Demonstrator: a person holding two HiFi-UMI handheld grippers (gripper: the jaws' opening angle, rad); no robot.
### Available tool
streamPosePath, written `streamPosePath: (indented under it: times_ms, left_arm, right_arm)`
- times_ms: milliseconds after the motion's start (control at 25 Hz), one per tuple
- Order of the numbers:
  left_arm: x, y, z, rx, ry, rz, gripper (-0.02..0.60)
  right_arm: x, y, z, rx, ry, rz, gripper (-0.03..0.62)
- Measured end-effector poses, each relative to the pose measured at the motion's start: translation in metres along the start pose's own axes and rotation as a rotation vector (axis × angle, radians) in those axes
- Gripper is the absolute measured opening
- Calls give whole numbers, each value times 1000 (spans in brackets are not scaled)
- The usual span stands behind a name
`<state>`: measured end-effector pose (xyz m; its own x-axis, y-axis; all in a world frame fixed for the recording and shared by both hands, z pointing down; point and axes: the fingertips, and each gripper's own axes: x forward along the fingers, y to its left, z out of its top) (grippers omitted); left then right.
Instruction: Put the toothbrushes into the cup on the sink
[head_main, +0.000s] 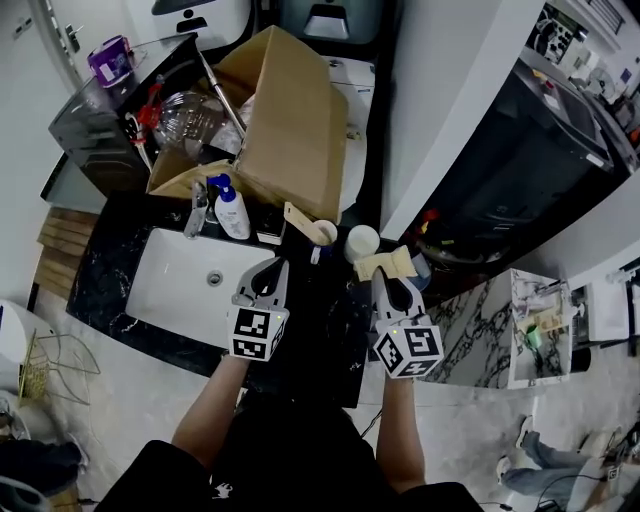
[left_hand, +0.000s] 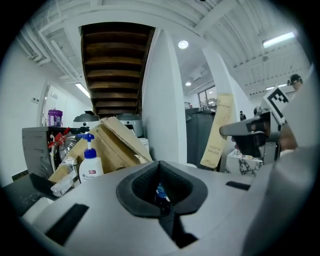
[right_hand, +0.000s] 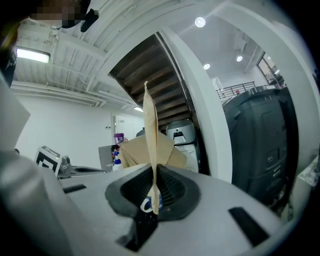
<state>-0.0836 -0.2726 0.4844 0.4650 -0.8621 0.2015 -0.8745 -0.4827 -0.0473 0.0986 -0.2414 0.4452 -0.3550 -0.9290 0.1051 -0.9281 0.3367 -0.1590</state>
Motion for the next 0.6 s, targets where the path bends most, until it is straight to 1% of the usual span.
streamPosePath:
  times_ms: [120,320,440,600]
  left_arm:
    - [-9,-3,4,15,-7,27,2]
    - [-21,-10,17,16,-37,49,2]
    - [-22,-18,23,19,-48,47,3]
    - [-18,-29,29,14,-58,25,3]
  right_arm:
    - [-2,2,2,3,-12,25,25]
    - [-4,2,4,7,-30,59,25]
    - [-4,-3,6,13,-43,64,25]
    - [2,-13,8,13,-51,61,25]
